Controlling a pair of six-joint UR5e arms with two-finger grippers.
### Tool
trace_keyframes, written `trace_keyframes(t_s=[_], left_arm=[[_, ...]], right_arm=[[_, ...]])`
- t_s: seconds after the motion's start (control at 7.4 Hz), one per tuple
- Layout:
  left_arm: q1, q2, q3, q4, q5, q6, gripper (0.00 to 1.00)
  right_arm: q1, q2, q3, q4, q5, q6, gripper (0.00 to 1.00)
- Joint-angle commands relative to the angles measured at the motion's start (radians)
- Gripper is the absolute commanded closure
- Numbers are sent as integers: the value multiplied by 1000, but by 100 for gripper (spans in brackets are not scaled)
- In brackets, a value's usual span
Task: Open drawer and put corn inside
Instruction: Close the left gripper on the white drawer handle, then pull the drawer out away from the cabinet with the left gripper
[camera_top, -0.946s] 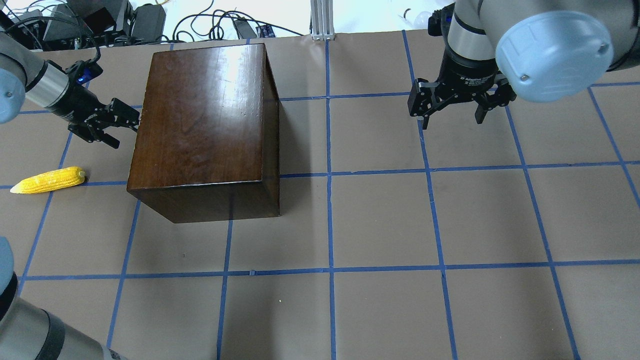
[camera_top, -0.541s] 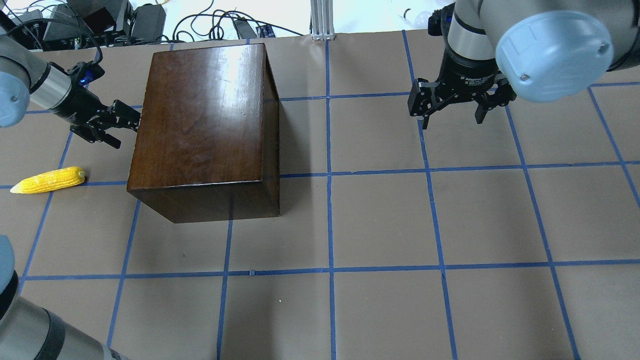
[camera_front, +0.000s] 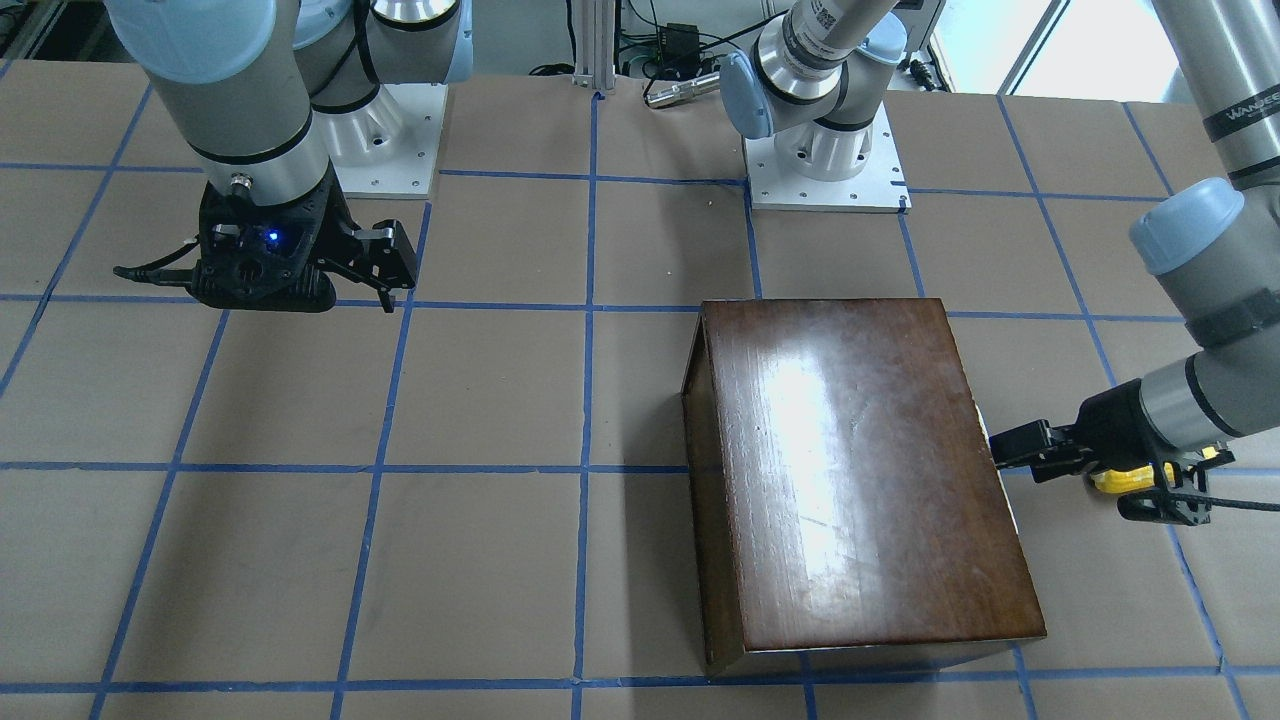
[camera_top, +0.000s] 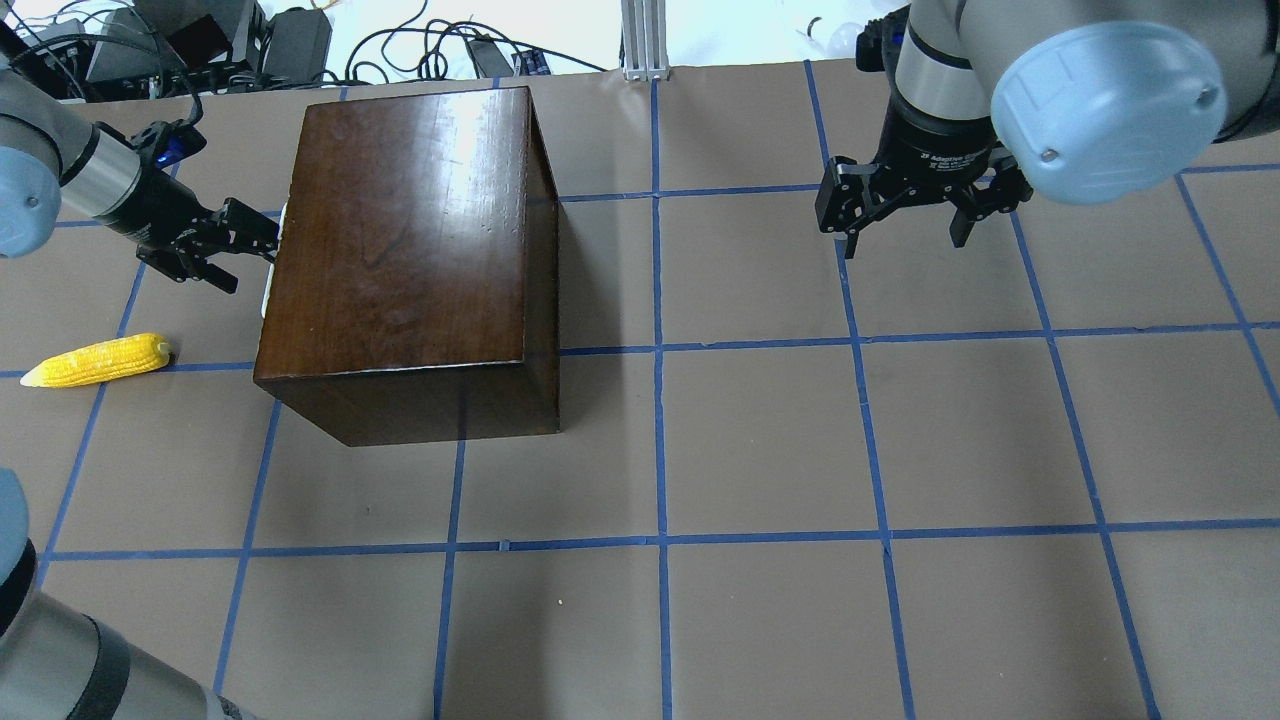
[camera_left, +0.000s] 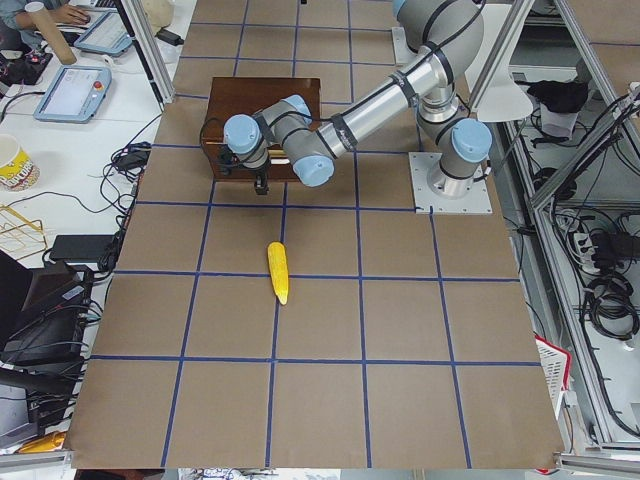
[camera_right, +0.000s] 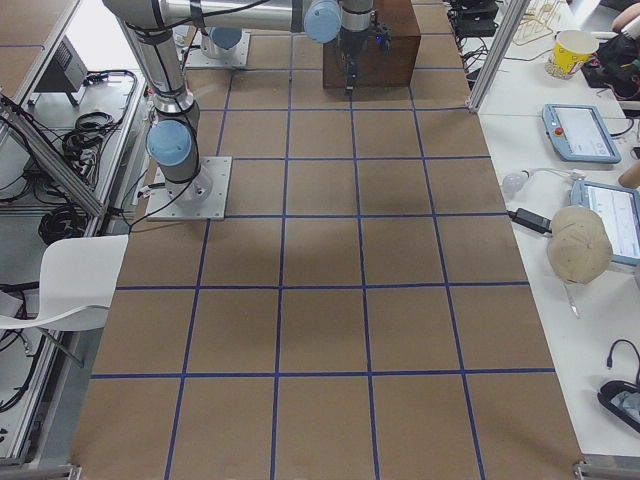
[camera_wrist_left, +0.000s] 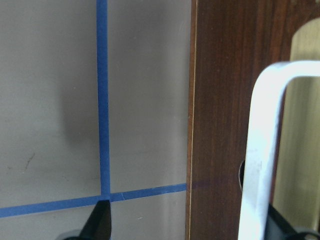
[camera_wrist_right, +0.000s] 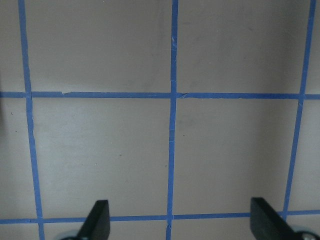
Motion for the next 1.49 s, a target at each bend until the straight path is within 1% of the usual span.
trace_keyframes(t_s=[0.0,0.27,0.68,0.81,1.08,1.35], left_arm=[[1,2,0,5,10,1,0],[4,2,-3,43,74,6,0],[5,5,0,59,106,24,0],[7,5,2,65,137,24,0],[11,5,3,74,140,35,0],[54,4,4,74,137,49,0]], right_arm=[[0,0,0,-1,0,0,0],[0,0,0,0,0,0,0],[0,0,0,0,0,0,0],[0,0,0,0,0,0,0],[0,0,0,-1,0,0,0],[0,0,0,0,0,0,0]])
